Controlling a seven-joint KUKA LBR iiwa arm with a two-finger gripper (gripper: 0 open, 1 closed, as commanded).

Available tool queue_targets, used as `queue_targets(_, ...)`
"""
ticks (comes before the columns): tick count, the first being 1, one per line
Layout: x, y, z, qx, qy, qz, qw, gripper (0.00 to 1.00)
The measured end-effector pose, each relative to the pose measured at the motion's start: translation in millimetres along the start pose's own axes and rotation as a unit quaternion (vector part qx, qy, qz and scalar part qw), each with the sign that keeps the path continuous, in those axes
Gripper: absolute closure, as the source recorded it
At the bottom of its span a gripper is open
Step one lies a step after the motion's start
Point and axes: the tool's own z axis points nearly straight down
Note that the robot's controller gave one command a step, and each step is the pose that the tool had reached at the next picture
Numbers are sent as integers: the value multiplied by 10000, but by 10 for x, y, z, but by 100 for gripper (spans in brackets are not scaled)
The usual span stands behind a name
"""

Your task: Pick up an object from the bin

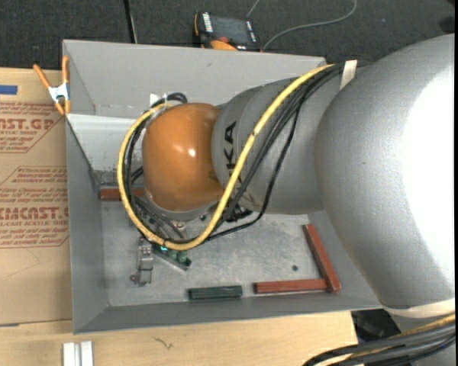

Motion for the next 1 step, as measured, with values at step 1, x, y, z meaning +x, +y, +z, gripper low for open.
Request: queue_targets(1, -81, -666, 801, 18, 1, 366, 9993, 0)
